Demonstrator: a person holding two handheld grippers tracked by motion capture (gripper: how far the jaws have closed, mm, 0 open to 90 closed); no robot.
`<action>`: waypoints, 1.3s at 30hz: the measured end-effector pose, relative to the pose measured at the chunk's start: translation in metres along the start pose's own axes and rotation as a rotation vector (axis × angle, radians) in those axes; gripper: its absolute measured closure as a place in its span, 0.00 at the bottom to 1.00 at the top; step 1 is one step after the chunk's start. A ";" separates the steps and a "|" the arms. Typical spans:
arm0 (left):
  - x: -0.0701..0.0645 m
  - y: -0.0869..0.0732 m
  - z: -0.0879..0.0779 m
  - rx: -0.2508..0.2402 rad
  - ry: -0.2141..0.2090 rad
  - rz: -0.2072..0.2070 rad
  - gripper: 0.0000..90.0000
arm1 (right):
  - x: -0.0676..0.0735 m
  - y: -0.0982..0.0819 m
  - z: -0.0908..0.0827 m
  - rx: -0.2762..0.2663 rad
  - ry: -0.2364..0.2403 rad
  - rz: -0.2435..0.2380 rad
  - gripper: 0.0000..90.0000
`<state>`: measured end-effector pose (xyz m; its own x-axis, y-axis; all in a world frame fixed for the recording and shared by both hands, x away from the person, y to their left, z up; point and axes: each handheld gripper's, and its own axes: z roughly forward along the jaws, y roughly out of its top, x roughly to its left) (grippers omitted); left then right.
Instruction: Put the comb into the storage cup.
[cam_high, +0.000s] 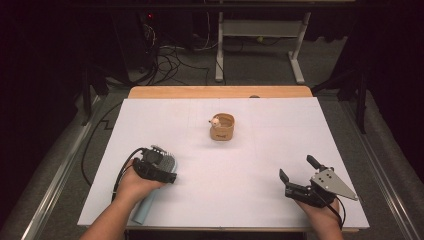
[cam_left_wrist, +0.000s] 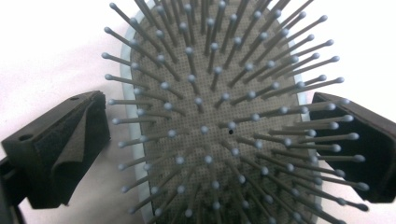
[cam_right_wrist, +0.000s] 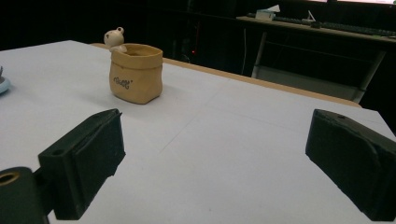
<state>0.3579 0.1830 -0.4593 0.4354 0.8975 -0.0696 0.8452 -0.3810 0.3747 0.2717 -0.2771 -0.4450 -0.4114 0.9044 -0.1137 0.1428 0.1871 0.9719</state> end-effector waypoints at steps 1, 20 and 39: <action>0.000 0.000 0.000 -0.002 0.005 -0.001 0.03 | 0.000 0.000 0.000 0.000 0.000 0.001 0.06; -0.002 0.005 -0.004 0.030 0.021 -0.003 0.20 | 0.000 0.000 0.000 0.001 -0.001 -0.001 0.06; -0.004 0.004 -0.006 0.016 0.026 0.003 0.23 | 0.000 0.000 -0.001 -0.003 -0.008 0.000 0.06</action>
<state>0.3577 0.1793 -0.4525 0.4300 0.9017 -0.0447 0.8489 -0.3869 0.3601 0.2711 -0.2774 -0.4450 -0.4046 0.9072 -0.1155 0.1400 0.1862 0.9725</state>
